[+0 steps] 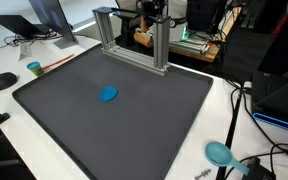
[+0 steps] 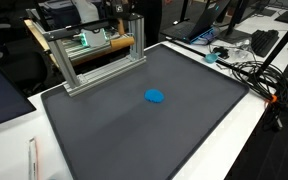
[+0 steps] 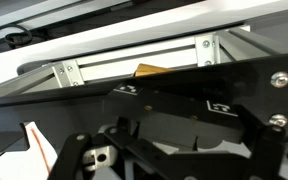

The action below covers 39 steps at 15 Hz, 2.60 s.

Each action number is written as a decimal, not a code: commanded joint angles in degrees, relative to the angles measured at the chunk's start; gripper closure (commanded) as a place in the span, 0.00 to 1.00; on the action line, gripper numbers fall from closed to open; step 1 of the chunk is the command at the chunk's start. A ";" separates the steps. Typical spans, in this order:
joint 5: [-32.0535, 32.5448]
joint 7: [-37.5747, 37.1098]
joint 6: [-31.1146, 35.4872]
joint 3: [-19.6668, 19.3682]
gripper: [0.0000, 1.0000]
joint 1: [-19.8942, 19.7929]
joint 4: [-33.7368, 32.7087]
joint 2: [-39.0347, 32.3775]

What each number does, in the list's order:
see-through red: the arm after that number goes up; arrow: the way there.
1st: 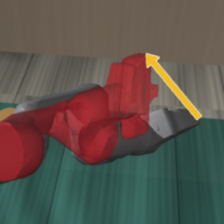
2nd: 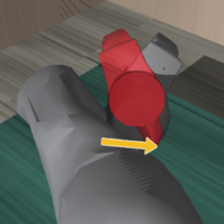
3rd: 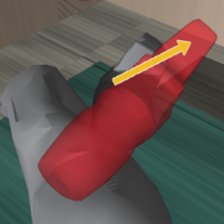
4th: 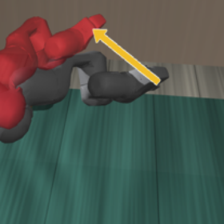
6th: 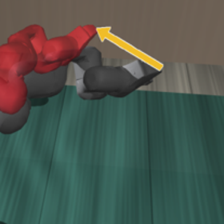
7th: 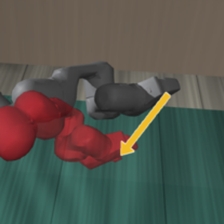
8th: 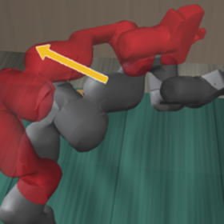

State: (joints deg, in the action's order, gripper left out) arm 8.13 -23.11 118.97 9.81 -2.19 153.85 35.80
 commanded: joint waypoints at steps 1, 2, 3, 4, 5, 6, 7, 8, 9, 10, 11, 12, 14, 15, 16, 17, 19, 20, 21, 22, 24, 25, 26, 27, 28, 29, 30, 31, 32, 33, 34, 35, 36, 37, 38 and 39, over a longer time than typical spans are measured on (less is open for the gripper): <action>3.22 -4.79 -3.05 1.56 0.00 -2.86 -0.59 2.06; 3.65 -5.85 -3.17 1.94 0.00 -3.09 -0.83 2.06; 4.31 -7.06 -3.23 2.41 0.00 -3.41 -1.10 2.17; 4.77 -7.82 -3.31 2.70 0.00 -3.54 -1.38 2.19; 4.91 -8.56 -3.69 2.91 0.00 -3.62 -1.65 2.09; 5.02 -8.99 -3.90 3.08 0.00 -3.57 -1.76 2.20; 5.15 -9.45 -4.19 3.21 0.00 -3.52 -1.88 2.28; 5.17 -9.55 -4.51 3.16 0.00 -3.30 -2.01 2.33; 5.36 -9.86 -4.77 3.24 0.00 -3.24 -2.12 2.53; 5.61 -10.00 -5.07 3.34 0.00 -3.23 -2.30 2.59; 5.54 -8.91 -5.13 3.04 0.00 -2.79 -2.51 2.50; 5.21 -8.27 -5.28 2.75 0.00 -2.58 -2.91 1.99; 4.76 -2.86 -4.26 1.46 0.00 -0.81 -3.22 1.13; 4.63 0.24 -3.43 0.89 0.00 -0.17 -3.14 1.02; 5.01 2.79 -2.71 0.44 0.00 0.04 -3.00 1.01; 4.96 6.03 -1.86 -0.36 0.00 0.66 -2.79 1.14; 4.17 9.93 -1.86 -1.65 0.00 0.95 -3.33 0.33; 4.11 11.15 -1.81 -2.10 0.00 0.94 -3.39 0.29; 3.76 12.98 -1.88 -2.80 0.00 1.20 -3.49 0.23; 3.24 14.80 -2.21 -3.57 0.00 1.45 -3.83 -0.08; 3.17 18.58 -1.97 -4.72 0.00 1.83 -3.98 -0.12; 3.22 19.80 -2.19 -5.10 0.00 1.88 -4.12 -0.14; 3.43 20.23 -2.26 -5.20 0.00 1.71 -4.26 -0.13; 3.43 20.86 -2.35 -5.39 0.00 1.68 -4.37 -0.10; 3.52 20.95 -2.47 -5.36 0.00 1.56 -4.48 -0.07; 3.58 21.14 -2.44 -5.38 0.00 1.54 -4.53 -0.03; 3.65 21.22 -2.47 -5.32 0.00 1.52 -4.59 0.03; 3.72 21.39 -2.33 -5.26 0.00 1.56 -4.56 0.17; 3.94 21.10 -2.21 -5.07 0.00 1.41 -4.57 0.29; 4.07 20.93 -2.00 -4.98 0.00 1.34 -4.52 0.49; 4.06 20.86 -2.12 -4.97 0.00 1.35 -4.63 0.52; 4.19 20.92 -1.91 -4.96 0.00 1.38 -4.58 0.79; 4.50 21.04 -1.78 -4.87 0.00 1.38 -4.53 1.10; 4.89 21.13 -1.47 -4.78 0.00 1.40 -4.44 1.49; 5.76 21.15 -1.34 -4.49 0.00 1.35 -4.48 1.82; 6.76 21.57 -0.98 -4.32 0.00 1.45 -4.67 2.04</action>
State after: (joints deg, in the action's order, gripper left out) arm 12.15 -2.62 117.33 5.36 -1.31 149.43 36.30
